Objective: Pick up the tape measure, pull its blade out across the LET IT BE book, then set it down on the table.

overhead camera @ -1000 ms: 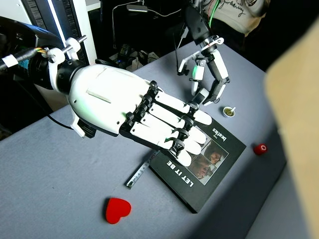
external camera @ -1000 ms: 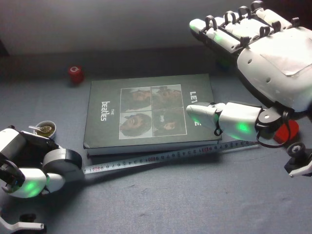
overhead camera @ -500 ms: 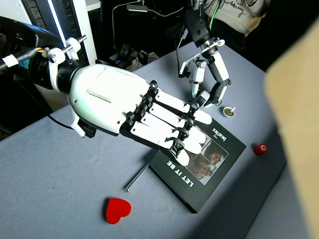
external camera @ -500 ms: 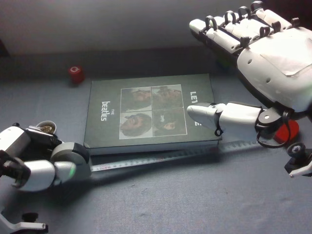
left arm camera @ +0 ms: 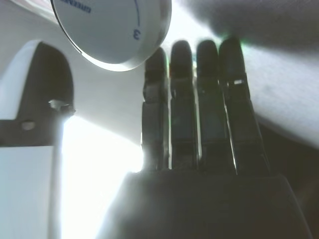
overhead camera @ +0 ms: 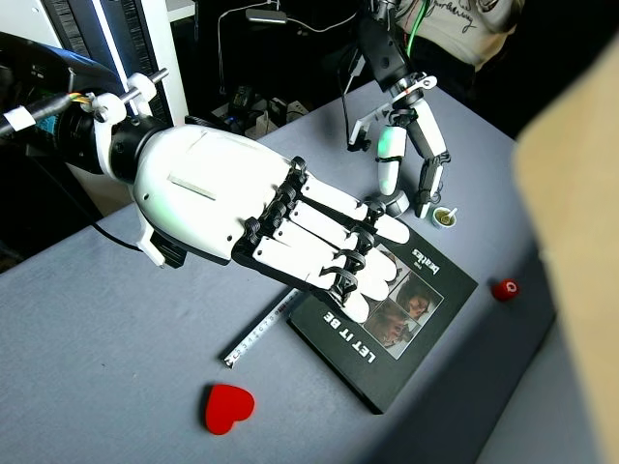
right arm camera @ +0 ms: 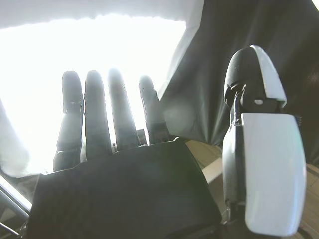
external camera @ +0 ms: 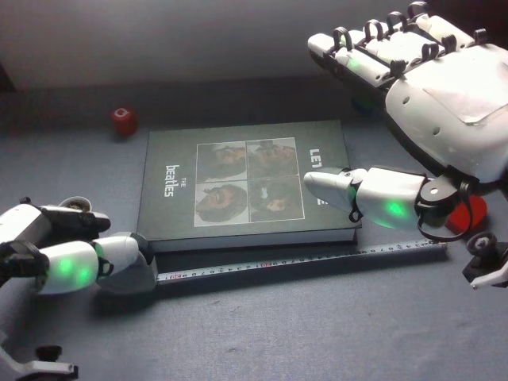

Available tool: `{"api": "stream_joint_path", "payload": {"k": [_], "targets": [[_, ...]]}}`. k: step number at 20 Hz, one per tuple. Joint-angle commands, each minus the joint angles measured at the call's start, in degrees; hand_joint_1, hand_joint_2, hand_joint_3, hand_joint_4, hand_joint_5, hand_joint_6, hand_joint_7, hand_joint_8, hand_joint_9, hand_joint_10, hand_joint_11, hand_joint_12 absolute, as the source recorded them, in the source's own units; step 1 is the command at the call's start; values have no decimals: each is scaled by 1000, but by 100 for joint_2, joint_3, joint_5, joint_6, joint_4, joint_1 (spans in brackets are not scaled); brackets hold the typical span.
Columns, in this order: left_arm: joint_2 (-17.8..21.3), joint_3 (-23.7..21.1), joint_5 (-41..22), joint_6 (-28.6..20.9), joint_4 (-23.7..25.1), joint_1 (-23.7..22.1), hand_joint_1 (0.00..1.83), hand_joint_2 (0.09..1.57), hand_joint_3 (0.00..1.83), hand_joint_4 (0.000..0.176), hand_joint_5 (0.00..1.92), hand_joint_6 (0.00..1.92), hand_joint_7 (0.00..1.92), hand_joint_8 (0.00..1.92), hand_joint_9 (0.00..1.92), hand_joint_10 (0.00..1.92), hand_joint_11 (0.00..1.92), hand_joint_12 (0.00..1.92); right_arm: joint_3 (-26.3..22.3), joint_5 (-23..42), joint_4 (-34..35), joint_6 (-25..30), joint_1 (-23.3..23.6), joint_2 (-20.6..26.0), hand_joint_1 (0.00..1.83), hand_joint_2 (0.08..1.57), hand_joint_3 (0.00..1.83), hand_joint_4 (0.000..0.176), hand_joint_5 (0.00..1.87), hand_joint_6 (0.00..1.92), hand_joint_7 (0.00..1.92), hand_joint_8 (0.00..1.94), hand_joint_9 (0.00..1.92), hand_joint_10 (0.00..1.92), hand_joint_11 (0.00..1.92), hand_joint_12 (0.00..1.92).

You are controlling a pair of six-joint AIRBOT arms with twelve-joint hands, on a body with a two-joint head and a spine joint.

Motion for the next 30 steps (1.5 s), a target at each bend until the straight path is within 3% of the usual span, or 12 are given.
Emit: {"api": "stream_joint_path", "payload": {"k": [1, 11, 13, 15, 16, 17, 18, 22, 23, 24, 25, 30], "targets": [[149, 28, -455, 24, 195, -85, 568, 1036, 3, 0, 531, 0, 568, 0, 550, 0, 325, 644, -24, 465, -417, 46, 32, 18, 276, 1052, 1, 80, 85, 2, 176, 0, 155, 2, 0, 658], [781, 125, 686, 2317, -274, -2147, 546, 1012, 0, 0, 492, 10, 459, 2, 480, 11, 233, 690, -24, 403, -459, 124, 26, 42, 274, 1054, 1, 76, 106, 7, 166, 0, 161, 6, 0, 731], [688, 62, 889, 3414, -649, -2875, 591, 989, 0, 0, 669, 6, 712, 19, 755, 36, 471, 698, -23, 353, -473, 184, 32, 71, 232, 1099, 5, 14, 331, 29, 436, 32, 422, 56, 44, 1147], [607, -70, 952, 4028, -982, -3356, 621, 1003, 0, 0, 906, 22, 986, 142, 986, 309, 743, 911, -23, 328, -477, 217, 32, 82, 380, 1139, 1, 0, 709, 159, 802, 194, 647, 715, 412, 1553], [577, -162, 888, 4200, -1100, -3495, 648, 1004, 0, 0, 1010, 92, 925, 695, 903, 889, 799, 1141, -23, 309, -500, 236, 31, 89, 513, 1137, 0, 0, 723, 684, 863, 605, 745, 1227, 637, 1782], [547, -272, 799, 4367, -1240, -3612, 675, 1029, 0, 0, 762, 1048, 736, 1470, 812, 1523, 822, 1545, -23, 282, -544, 272, 30, 104, 678, 1112, 0, 0, 737, 1259, 893, 1227, 942, 1737, 996, 1893], [531, -360, 720, 4480, -1320, -3689, 706, 1047, 2, 0, 646, 1639, 734, 1777, 838, 1841, 847, 1846, -22, 272, -547, 285, 29, 108, 806, 1077, 0, 0, 786, 1728, 939, 1784, 1180, 1884, 1318, 1915], [382, -827, 474, 5109, -1603, -4135, 829, 1035, 0, 0, 881, 1919, 1017, 1920, 1068, 1920, 1053, 1920, -22, 220, -591, 376, 31, 116, 951, 1096, 7, 0, 1116, 1919, 1348, 1940, 1625, 1921, 1897, 1921], [330, -926, 452, 5281, -1668, -4259, 815, 1053, 4, 0, 1091, 1921, 1210, 1921, 1228, 1921, 1218, 1921, -21, 203, -599, 400, 34, 117, 697, 1272, 21, 1, 1263, 1921, 1518, 1941, 1724, 1921, 1920, 1921], [300, -1007, 387, 5341, -1680, -4324, 745, 1095, 12, 0, 1157, 1921, 1266, 1921, 1295, 1921, 1315, 1921, -20, 183, -626, 437, 34, 121, 514, 1368, 14, 141, 1351, 1921, 1574, 1941, 1748, 1921, 1921, 1921], [289, -1092, 312, 5367, -1718, -4331, 697, 1121, 12, 0, 1180, 1921, 1291, 1921, 1327, 1921, 1377, 1921, -20, 165, -646, 476, 34, 127, 408, 1410, 15, 169, 1399, 1921, 1602, 1941, 1757, 1921, 1921, 1921], [287, -1447, 13, 5077, -1587, -3957, 580, 1234, 13, 0, 1234, 1921, 1346, 1921, 1379, 1921, 1440, 1921, -20, 122, -676, 499, 34, 143, 473, 1442, 3, 176, 1369, 1921, 1605, 1941, 1766, 1921, 1921, 1921]]}}
